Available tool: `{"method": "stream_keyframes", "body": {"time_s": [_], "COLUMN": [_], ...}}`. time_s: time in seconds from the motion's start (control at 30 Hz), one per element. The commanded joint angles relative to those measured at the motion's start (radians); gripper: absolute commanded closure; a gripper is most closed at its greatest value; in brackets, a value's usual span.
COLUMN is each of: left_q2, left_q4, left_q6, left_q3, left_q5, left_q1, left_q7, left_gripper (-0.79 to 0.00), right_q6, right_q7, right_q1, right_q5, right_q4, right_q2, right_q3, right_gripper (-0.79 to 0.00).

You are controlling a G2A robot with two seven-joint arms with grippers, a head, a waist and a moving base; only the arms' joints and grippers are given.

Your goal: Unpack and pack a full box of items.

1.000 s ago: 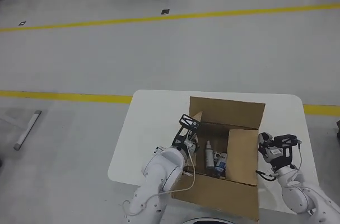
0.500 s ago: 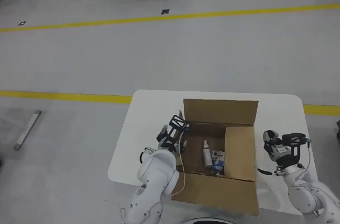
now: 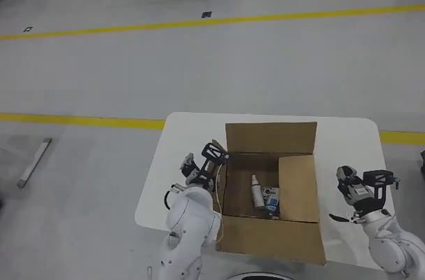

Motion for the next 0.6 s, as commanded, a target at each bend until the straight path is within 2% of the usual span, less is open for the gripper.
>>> {"method": "stream_keyframes", "body": {"time_s": [0.0,0.2,0.57], "left_q2": [0.002,-0.001,-0.020], "left_q4": [-0.003,0.041,0.168], "left_q6": [-0.007,0.001,0.031], "left_q3": [0.015,0.060,0.088], "left_q5": [0.094,0.252,0.279], "left_q1": [-0.001,-0.003,-0.027], "left_q7": [-0.012,-0.037,-0.044], "left_gripper": [-0.785,-0.785,-0.785], "right_q6": [-0.002,-0.006,-0.013], "right_q7": [-0.002,-0.001,-0.007], "right_q1": [-0.003,-0.007,-0.020], "right_q5": [-0.001,-0.002,-0.004], "right_q4": [0.000,-0.001,-0.004], "right_q2": [-0.001,-0.005,-0.010], "right_q3": [0.001,-0.002,0.007], "right_gripper": [0.000,0.000,0.000]}}
